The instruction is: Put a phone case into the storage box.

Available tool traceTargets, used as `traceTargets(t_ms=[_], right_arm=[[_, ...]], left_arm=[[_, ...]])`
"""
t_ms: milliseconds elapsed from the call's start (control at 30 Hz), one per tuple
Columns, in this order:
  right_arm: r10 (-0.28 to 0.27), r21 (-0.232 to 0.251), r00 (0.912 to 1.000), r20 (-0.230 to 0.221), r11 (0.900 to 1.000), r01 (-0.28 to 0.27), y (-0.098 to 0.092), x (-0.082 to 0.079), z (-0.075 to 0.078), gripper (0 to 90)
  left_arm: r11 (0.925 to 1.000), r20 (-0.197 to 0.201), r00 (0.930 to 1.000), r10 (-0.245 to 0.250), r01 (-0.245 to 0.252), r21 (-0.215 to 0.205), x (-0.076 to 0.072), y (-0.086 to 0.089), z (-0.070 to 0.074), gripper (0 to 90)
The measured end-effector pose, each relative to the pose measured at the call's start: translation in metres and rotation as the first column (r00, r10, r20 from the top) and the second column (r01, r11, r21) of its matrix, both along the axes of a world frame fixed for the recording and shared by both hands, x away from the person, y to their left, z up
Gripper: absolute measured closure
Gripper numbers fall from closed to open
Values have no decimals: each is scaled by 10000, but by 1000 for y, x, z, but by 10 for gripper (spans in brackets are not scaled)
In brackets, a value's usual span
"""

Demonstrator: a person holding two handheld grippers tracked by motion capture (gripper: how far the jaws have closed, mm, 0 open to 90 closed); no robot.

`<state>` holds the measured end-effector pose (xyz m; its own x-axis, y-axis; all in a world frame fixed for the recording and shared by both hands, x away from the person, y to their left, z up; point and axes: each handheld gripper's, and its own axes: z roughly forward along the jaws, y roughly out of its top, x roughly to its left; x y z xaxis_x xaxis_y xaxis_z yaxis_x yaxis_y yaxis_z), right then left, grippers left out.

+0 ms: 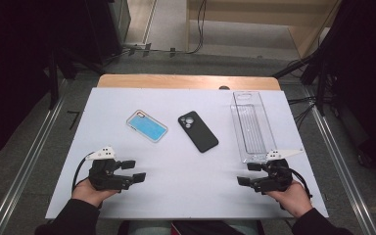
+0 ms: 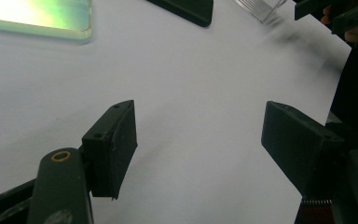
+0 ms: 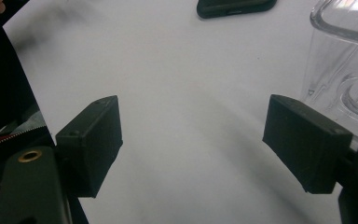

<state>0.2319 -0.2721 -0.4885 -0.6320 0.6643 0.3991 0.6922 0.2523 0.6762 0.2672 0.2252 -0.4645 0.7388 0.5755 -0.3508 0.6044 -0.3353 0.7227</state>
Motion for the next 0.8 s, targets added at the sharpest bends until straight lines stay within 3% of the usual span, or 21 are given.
traceTargets(t_ms=[233, 433, 800], right_arm=[[-51, -76, 10000, 79, 10000, 52, 0, -2, 1, 176], [-64, -82, 9998, -206, 9999, 63, 0, -1, 2, 176], [5, -511, 9996, -270, 9987, -19, 0, -1, 0, 176]], left_arm=[[10000, 64, 10000, -54, 53, 67, -1, 0, 1, 272], [9999, -80, 10000, -10, 11, 140, -1, 1, 1, 272], [9993, -48, 9999, -137, 138, 343, -2, -1, 0, 272]])
